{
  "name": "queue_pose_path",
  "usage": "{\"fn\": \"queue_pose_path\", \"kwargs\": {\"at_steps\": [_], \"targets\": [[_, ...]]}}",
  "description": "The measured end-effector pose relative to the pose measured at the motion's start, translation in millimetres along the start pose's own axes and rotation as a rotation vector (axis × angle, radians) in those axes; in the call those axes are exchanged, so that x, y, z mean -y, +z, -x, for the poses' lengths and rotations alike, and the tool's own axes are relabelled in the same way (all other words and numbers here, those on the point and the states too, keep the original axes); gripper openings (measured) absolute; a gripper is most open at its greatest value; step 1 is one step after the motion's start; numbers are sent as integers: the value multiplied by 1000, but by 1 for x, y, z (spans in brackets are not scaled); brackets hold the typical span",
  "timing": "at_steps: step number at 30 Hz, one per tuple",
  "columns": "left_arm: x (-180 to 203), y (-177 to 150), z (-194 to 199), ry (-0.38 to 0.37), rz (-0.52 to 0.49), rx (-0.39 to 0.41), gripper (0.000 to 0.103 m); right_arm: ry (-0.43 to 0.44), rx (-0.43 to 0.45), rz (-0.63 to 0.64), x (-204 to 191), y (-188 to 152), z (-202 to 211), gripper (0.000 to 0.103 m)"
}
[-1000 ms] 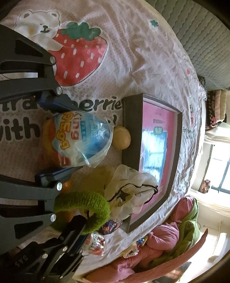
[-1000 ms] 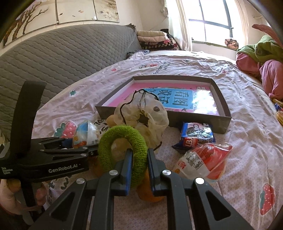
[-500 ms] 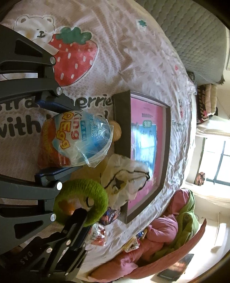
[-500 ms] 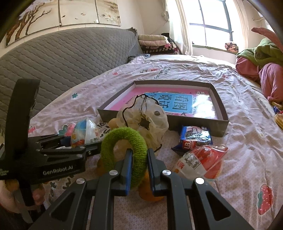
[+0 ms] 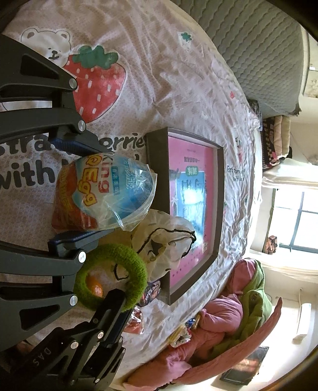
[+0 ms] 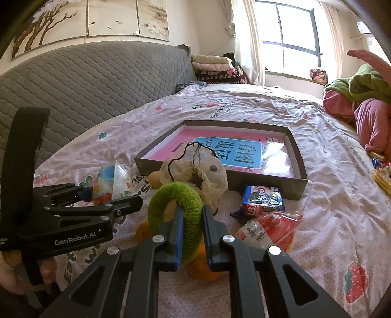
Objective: Organize objects
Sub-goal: 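Lift and carry the egg bag and green ring over the tray with both grippers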
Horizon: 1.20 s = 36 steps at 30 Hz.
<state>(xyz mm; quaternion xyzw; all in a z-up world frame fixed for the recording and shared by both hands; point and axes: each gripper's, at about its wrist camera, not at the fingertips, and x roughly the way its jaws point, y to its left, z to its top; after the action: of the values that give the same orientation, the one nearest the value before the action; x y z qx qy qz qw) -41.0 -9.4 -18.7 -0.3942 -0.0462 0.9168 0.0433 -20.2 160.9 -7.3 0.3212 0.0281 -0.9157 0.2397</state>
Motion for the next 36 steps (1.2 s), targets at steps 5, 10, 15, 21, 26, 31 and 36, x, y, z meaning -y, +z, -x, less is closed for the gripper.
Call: {"fn": "queue_pose_path", "kwargs": {"at_steps": [5, 10, 15, 21, 26, 31, 36], "targets": [[0, 1, 5, -4, 4, 21, 53, 3, 35, 33, -5, 3, 7, 14], [1, 3, 10, 1, 1, 42, 53, 4, 54, 45, -7, 7, 11, 14], [4, 7, 17, 4, -5, 66, 53, 1, 87, 42, -4, 13, 18, 14], [8, 16, 21, 9, -15, 79, 53, -9, 123, 44, 2, 25, 26, 14], [11, 28, 22, 24, -19, 101, 53, -19, 129, 39, 9, 32, 25, 14], [13, 41, 17, 33, -18, 112, 53, -26, 130, 35, 14, 38, 20, 14], [15, 52, 10, 37, -13, 119, 53, -32, 132, 38, 17, 43, 17, 14]]}}
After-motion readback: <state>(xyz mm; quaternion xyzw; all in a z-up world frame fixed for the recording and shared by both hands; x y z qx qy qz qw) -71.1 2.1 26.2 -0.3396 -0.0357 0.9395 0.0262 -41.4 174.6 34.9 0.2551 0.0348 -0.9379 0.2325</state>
